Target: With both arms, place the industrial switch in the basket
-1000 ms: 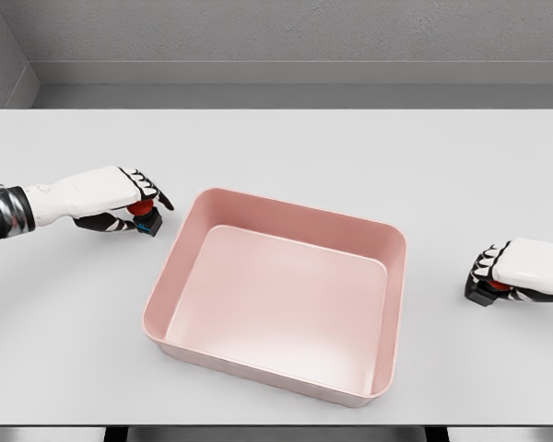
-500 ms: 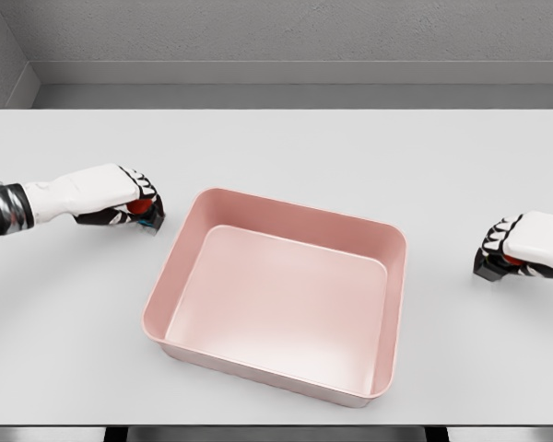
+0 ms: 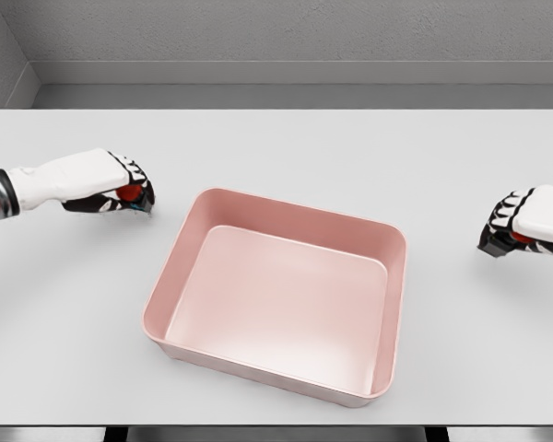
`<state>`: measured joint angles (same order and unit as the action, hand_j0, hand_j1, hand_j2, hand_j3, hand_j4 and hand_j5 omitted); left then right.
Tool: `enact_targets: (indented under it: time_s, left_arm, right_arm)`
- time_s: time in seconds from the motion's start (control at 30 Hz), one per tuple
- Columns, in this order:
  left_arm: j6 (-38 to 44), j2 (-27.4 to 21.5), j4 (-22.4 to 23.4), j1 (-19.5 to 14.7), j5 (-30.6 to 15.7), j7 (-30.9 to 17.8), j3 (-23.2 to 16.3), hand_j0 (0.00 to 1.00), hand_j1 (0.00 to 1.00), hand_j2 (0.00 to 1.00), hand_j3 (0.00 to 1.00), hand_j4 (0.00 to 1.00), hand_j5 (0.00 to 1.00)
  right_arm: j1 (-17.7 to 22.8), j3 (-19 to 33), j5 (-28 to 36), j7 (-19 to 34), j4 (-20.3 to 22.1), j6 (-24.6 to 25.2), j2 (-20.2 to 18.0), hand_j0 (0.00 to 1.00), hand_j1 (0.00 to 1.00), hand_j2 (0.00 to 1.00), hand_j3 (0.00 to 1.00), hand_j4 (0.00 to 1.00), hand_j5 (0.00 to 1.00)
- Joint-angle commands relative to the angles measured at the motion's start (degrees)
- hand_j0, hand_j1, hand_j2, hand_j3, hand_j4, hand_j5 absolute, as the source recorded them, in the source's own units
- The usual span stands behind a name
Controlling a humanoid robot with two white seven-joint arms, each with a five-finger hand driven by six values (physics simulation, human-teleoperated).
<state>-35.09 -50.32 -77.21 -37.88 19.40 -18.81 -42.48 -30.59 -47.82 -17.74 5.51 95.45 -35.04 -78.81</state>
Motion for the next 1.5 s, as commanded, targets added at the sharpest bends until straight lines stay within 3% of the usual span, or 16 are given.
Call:
enact_targets:
  time_s: [0.0,0.37,1.07,1.47]
  left_arm:
    - [0.09,-0.31,-0.22,-0.09,-0.86,-0.17,0.12,0.53,0.53,0.53,0.53,0.53,0.53]
    - [0.09,0.31,-2.06,-2.11,-3.32,-1.32,0.47,0.53,0.53,0.53,0.53,0.53,0.53]
    - [0.09,3.3,-11.29,-5.01,-5.34,-2.2,0.29,0.53,0.53,0.53,0.53,0.53,0.53]
    - [0.09,5.14,-20.78,-4.92,-5.34,-2.72,-0.41,0.53,0.53,0.53,0.53,0.53,0.53]
  right_arm:
    - [0.0,0.71,0.34,0.03,0.35,0.04,-0.47,0.56,0.56,0.56,0.56,0.56,0.56]
    - [0.0,3.08,1.04,-0.06,1.14,0.04,-1.7,0.56,0.56,0.56,0.56,0.56,0.56]
    - [-0.09,4.49,1.48,-0.06,3.69,0.04,-3.19,0.56,0.56,0.56,0.56,0.56,0.56]
    - [0.0,5.63,1.57,-0.15,4.04,0.04,-3.81,0.56,0.56,0.56,0.56,0.56,0.56]
